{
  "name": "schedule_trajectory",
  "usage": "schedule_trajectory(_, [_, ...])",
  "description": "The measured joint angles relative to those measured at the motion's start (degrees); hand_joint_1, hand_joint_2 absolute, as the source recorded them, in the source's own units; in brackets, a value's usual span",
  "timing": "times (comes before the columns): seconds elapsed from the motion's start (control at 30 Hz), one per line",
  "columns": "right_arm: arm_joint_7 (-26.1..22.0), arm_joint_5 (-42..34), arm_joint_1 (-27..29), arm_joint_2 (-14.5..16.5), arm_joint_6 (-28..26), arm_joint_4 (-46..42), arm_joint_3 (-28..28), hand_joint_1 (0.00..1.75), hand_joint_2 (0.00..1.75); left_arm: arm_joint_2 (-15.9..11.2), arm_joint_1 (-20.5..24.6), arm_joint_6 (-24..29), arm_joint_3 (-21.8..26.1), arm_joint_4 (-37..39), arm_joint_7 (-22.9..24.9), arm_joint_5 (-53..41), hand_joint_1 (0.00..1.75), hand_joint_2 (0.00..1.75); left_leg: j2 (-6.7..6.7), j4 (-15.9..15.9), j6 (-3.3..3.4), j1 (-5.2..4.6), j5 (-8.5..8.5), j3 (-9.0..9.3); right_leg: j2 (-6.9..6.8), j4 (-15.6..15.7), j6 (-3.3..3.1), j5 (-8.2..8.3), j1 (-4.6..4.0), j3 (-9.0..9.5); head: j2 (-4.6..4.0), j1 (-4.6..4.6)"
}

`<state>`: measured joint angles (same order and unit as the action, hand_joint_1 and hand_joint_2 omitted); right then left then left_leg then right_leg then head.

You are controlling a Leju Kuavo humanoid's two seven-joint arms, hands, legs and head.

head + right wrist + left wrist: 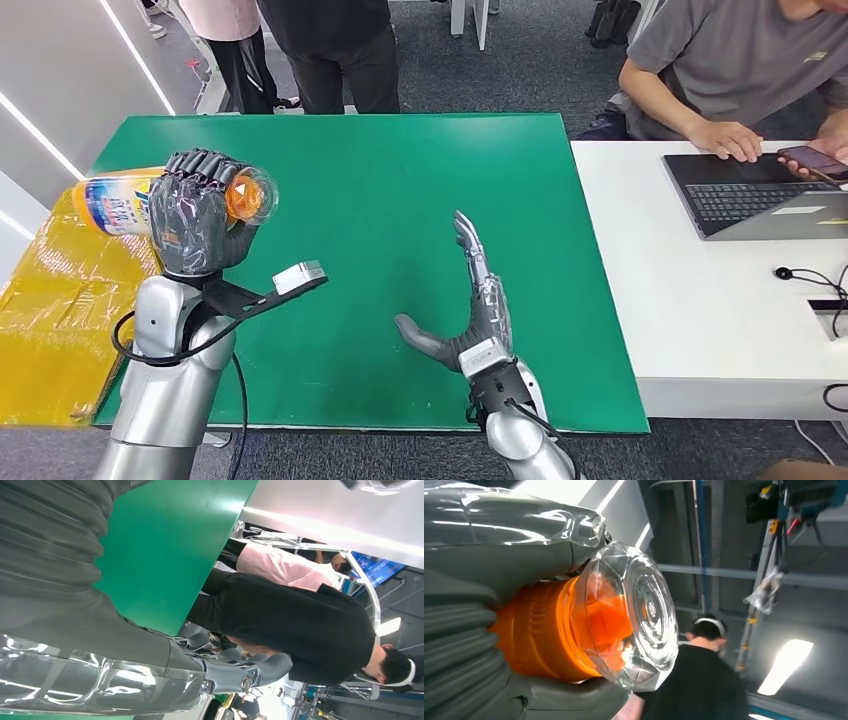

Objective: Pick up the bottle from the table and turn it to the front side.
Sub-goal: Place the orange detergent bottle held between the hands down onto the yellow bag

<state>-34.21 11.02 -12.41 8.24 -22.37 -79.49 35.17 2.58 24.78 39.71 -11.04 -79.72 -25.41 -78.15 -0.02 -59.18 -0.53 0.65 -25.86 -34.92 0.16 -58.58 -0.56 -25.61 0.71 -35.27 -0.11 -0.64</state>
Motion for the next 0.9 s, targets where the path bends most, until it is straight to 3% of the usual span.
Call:
schedule_trajectory(0.13, [0.5, 0.8, 1.0, 0.0, -0.1, -1.3, -0.1, 0.0, 1.75, -3.1, 1.9, 0.0, 1.2, 4.7, 5.3, -7.2, 1.75, 1.75, -0.01, 0.0, -0.05, 0.02, 0.03, 0.0, 0.0, 0.0, -0.01, 0.0, -0.01, -0.01, 0.0, 0.02])
schedule_trajectory(0.23, [0.9, 2.0, 2.4, 0.0, -0.1, -2.7, -0.2, 0.0, 1.75, -6.7, 3.9, 0.0, 0.6, 9.1, 12.1, -10.7, 1.75, 1.75, 0.06, 0.0, -0.07, 0.03, 0.04, 0.0, 0.07, -0.1, -0.03, 0.01, -0.02, -0.06, 0.0, 0.01])
schedule_trajectory(0.33, [1.4, 3.1, 3.7, 0.0, 0.2, -4.0, -0.5, 0.0, 1.75, -11.9, 6.7, 0.0, -3.7, 13.7, 22.2, -11.4, 1.75, 1.75, 0.12, 0.0, -0.08, 0.04, 0.05, -0.01, 0.15, -0.1, -0.06, 0.03, -0.03, -0.12, 0.0, 0.01])
schedule_trajectory(0.43, [1.5, 3.8, 4.5, 0.0, 0.8, -4.8, -0.8, 0.0, 1.75, -16.1, 9.1, 0.0, -8.9, 17.6, 27.6, -11.6, 1.75, 1.75, 0.11, 0.0, -0.09, 0.04, 0.06, -0.02, 0.14, -0.1, -0.06, 0.02, -0.03, -0.11, 0.0, 0.02])
schedule_trajectory(0.7, [1.7, 4.3, 5.4, 0.0, 1.0, -5.9, -1.5, 0.0, 1.75, -20.2, 12.1, -0.1, -14.9, 24.7, 28.3, -11.7, 1.75, 1.75, 0.16, 0.0, -0.09, 0.02, 0.05, -0.03, 0.16, -0.1, -0.07, 0.03, -0.02, -0.11, 0.0, 0.03])
schedule_trajectory(0.9, [1.6, 5.6, 6.6, 0.0, 2.1, -7.4, -2.3, 0.0, 1.75, -20.1, 16.2, -5.5, -17.7, 39.3, 24.9, -11.7, 1.75, 1.75, 0.21, 0.0, -0.11, 0.04, 0.07, -0.01, 0.21, -0.1, -0.11, 0.06, -0.02, -0.13, 0.0, 0.03])
